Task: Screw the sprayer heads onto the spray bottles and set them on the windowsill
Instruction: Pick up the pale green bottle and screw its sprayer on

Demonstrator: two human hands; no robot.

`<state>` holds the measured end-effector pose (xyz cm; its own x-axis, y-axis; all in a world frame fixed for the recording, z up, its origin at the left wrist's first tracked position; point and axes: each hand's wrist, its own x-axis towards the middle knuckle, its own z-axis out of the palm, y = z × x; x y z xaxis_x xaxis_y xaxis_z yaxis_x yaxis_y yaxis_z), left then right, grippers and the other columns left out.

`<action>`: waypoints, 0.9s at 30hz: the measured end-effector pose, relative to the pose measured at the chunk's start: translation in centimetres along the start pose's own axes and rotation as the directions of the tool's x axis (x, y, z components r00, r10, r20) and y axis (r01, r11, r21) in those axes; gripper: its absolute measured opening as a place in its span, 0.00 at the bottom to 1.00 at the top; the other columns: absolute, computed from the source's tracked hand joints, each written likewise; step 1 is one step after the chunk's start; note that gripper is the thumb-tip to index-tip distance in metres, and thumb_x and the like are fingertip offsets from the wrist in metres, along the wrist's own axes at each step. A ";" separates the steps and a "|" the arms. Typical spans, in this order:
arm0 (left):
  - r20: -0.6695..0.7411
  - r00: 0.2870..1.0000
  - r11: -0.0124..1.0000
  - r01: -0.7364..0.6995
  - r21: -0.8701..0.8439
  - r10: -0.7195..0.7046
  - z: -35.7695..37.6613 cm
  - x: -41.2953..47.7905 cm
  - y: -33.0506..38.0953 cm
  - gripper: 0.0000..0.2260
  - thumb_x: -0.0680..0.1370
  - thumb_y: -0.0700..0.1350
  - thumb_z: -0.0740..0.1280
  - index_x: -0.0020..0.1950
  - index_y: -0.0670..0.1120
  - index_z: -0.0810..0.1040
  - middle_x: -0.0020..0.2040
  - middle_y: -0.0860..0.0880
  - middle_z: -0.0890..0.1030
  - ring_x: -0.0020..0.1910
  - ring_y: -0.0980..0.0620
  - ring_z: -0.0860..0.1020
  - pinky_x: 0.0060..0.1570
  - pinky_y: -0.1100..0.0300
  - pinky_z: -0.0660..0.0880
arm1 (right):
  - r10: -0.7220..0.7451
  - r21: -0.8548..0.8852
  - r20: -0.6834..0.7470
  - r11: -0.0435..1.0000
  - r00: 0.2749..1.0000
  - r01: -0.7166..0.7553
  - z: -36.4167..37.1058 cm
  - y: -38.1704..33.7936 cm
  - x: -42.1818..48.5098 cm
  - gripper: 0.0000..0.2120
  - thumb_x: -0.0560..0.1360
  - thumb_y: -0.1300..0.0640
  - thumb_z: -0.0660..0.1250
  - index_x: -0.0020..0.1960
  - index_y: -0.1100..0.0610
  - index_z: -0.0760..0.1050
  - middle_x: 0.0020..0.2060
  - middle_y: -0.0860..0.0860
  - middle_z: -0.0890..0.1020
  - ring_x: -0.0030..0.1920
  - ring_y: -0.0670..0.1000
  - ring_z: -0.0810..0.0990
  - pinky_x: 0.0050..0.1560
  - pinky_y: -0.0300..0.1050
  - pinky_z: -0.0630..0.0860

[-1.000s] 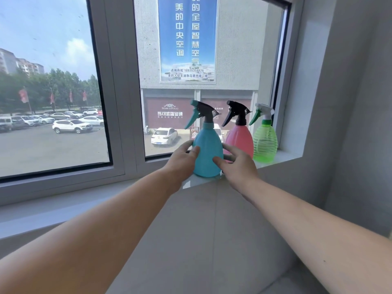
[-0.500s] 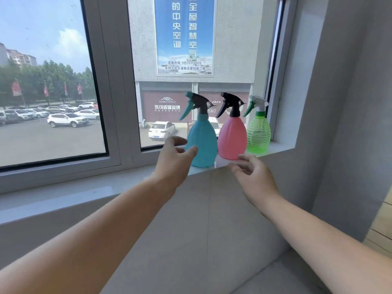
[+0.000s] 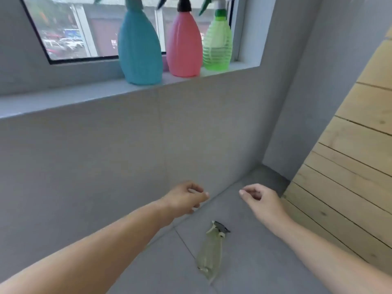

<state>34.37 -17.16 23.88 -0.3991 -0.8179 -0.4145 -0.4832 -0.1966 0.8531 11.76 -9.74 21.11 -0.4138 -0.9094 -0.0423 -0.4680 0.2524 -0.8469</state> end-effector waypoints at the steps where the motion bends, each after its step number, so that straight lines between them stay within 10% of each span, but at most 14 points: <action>1: 0.006 0.999 0.999 0.039 0.015 -0.039 0.6 0.9 -1.3 0.08 0.79 0.51 0.73 0.53 0.50 0.77 0.51 0.47 0.80 0.47 0.52 0.82 0.46 0.59 0.81 | 0.022 -0.021 0.029 1.000 0.999 -0.021 0.4 1.2 -0.1 0.07 0.76 0.51 0.71 0.48 0.54 0.82 0.43 0.48 0.85 0.47 0.46 0.82 0.43 0.38 0.73; 18: 0.084 0.896 0.835 0.367 0.411 -0.435 11.1 14.7 -19.0 0.45 0.71 0.65 0.75 0.78 0.45 0.62 0.74 0.45 0.71 0.68 0.46 0.75 0.54 0.58 0.72 | 0.490 -0.124 0.212 0.872 0.846 -0.474 14.9 22.5 7.2 0.26 0.70 0.45 0.75 0.63 0.57 0.76 0.52 0.53 0.81 0.49 0.52 0.80 0.51 0.45 0.77; 27: 0.160 0.839 0.829 0.450 0.332 -0.519 12.5 16.3 -22.4 0.24 0.72 0.65 0.73 0.55 0.47 0.76 0.47 0.52 0.79 0.45 0.52 0.79 0.39 0.60 0.75 | 0.492 -0.250 0.163 0.859 0.855 -0.447 18.0 23.8 10.6 0.21 0.65 0.41 0.76 0.34 0.53 0.70 0.30 0.47 0.75 0.31 0.49 0.75 0.28 0.42 0.67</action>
<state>28.93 -19.33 -5.97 -0.2090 -0.4979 -0.8417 -0.8388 -0.3513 0.4160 10.23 -19.31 -9.04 -0.4567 -0.7073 -0.5396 -0.4125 0.7057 -0.5760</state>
